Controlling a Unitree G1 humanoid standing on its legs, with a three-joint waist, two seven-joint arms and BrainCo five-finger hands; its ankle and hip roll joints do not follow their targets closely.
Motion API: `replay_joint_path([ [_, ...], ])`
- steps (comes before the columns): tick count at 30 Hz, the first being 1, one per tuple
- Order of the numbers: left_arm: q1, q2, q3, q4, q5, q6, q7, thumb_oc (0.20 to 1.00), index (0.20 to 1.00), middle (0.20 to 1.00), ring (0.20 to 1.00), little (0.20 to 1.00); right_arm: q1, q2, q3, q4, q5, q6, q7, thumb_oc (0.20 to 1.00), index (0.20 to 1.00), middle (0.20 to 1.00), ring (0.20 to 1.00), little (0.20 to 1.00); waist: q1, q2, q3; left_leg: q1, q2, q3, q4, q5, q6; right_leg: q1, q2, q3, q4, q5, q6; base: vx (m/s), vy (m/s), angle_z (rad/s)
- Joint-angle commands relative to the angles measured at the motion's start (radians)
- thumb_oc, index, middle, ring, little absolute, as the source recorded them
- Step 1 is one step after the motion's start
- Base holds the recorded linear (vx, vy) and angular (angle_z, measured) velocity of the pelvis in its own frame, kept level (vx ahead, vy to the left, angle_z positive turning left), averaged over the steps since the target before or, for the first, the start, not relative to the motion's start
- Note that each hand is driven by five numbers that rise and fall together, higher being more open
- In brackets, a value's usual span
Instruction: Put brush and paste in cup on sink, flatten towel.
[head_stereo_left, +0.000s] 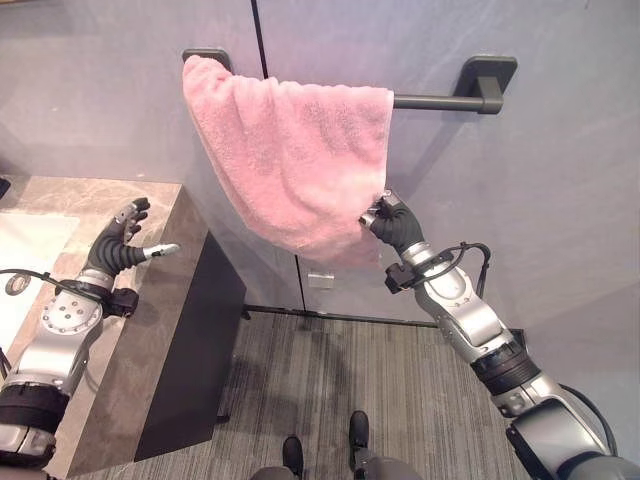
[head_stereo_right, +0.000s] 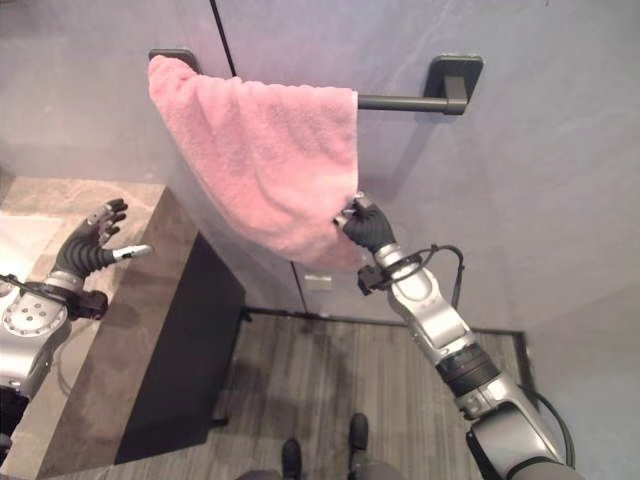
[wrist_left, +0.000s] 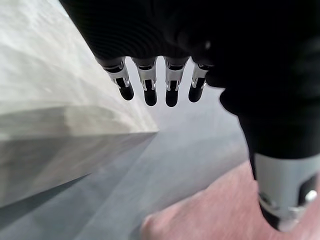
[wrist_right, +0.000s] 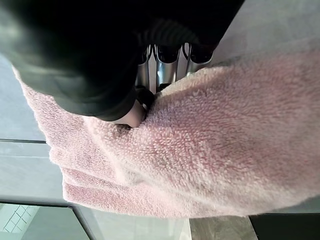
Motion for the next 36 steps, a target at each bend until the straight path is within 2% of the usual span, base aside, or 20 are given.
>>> replay_joint_path([
  [1, -0.158, 0.027, -0.025, 0.043, -0.049, -0.074, 0.051, 1.0, 1.0, 1.0, 1.0, 1.0, -0.075, 0.015, -0.01, -0.056, 0.03, -0.061, -0.008, 0.2, 0.2, 0.2, 0.2, 0.2, -0.012, -0.007, 0.002, -0.021, -0.049, 0.012, 0.001, 0.037, 0.012, 0.082, -0.067, -0.015, -0.002, -0.052, 0.129, 0.0, 0.0, 0.0],
  [9, -0.291, 0.015, -0.077, 0.092, -0.077, -0.09, 0.081, 1.0, 1.0, 1.0, 1.0, 1.0, -0.095, 0.004, 0.01, -0.087, 0.031, -0.064, -0.016, 0.2, 0.2, 0.2, 0.2, 0.2, -0.029, 0.0, 0.021, -0.066, -0.048, 0.027, 0.001, 0.046, 0.012, 0.028, -0.069, 0.004, -0.002, -0.034, 0.132, -0.01, 0.009, -0.01],
  [19, -0.351, -0.023, -0.126, 0.121, -0.085, -0.084, 0.083, 1.0, 1.0, 1.0, 1.0, 1.0, -0.106, -0.002, 0.027, -0.105, 0.027, -0.065, -0.019, 0.2, 0.2, 0.2, 0.2, 0.2, -0.043, 0.005, 0.036, -0.085, -0.046, 0.048, 0.006, 0.044, 0.013, 0.001, -0.069, 0.03, -0.002, -0.03, 0.132, 0.01, 0.017, -0.07],
  [31, -0.429, -0.095, -0.159, 0.197, -0.102, -0.086, 0.115, 1.0, 1.0, 1.0, 1.0, 1.0, -0.113, -0.009, 0.046, -0.131, 0.028, -0.07, -0.03, 0.2, 0.2, 0.2, 0.2, 0.2, -0.065, -0.006, 0.057, -0.11, -0.042, 0.053, 0.007, 0.046, 0.011, -0.027, -0.061, 0.049, -0.002, -0.027, 0.128, 0.0, -0.002, 0.0],
  [32, -0.433, -0.101, -0.166, 0.198, -0.108, -0.083, 0.11, 0.922, 0.922, 0.922, 0.922, 0.922, -0.111, -0.01, 0.049, -0.136, 0.03, -0.07, -0.026, 0.2, 0.2, 0.2, 0.2, 0.2, -0.067, -0.007, 0.057, -0.108, -0.042, 0.052, 0.007, 0.045, 0.012, -0.025, -0.059, 0.05, 0.001, -0.031, 0.126, 0.03, -0.009, 0.0],
  [33, -0.434, -0.104, -0.167, 0.199, -0.108, -0.082, 0.109, 0.611, 0.611, 0.611, 0.611, 0.611, -0.109, -0.011, 0.049, -0.136, 0.029, -0.069, -0.027, 0.2, 0.2, 0.2, 0.2, 0.2, -0.068, -0.007, 0.057, -0.106, -0.042, 0.05, 0.007, 0.044, 0.012, -0.024, -0.058, 0.05, 0.001, -0.033, 0.125, 0.03, -0.008, 0.0],
  [36, -0.456, -0.12, -0.181, 0.211, -0.113, -0.081, 0.111, 0.448, 0.448, 0.448, 0.448, 0.448, -0.112, -0.01, 0.057, -0.137, 0.031, -0.073, -0.03, 0.2, 0.2, 0.2, 0.2, 0.2, -0.075, -0.008, 0.061, -0.104, -0.041, 0.041, 0.008, 0.043, 0.012, -0.023, -0.057, 0.049, 0.005, -0.035, 0.122, 0.0, 0.0, 0.0],
])
